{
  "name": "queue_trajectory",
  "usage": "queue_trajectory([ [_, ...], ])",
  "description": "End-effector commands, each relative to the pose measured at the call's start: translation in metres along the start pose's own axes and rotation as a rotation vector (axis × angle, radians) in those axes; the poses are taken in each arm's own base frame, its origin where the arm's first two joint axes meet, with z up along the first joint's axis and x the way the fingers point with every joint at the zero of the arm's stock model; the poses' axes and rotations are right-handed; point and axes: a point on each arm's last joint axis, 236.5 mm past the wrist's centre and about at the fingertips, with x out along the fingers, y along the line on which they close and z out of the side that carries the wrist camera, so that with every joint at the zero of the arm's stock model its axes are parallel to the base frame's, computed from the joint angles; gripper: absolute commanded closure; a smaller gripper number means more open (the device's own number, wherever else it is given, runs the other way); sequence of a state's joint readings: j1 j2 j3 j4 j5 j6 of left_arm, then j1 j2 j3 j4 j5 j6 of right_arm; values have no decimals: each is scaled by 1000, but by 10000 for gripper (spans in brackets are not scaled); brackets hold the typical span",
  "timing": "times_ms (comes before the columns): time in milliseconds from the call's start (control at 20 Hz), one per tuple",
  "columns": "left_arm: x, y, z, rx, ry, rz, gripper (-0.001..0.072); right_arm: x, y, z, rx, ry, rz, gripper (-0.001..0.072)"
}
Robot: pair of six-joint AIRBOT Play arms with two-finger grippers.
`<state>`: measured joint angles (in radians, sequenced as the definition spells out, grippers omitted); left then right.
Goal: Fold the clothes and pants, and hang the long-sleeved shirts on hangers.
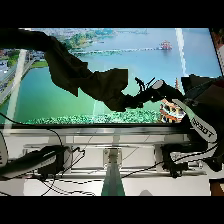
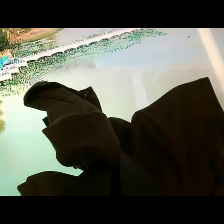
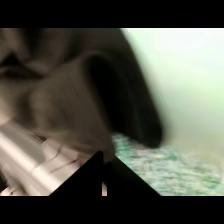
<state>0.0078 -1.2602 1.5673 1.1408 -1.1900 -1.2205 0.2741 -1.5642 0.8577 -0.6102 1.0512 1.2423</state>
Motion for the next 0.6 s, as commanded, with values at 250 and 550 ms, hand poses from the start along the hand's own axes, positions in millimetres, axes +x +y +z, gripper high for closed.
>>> queue_trajectory([
  [250, -38, 41, 19, -69, -120, 115, 684, -132, 91, 55, -380, -263, -3, 701],
  [550, -155, 111, 24, -252, -338, 353, 684, -393, 122, 51, -504, -928, -343, 701],
])
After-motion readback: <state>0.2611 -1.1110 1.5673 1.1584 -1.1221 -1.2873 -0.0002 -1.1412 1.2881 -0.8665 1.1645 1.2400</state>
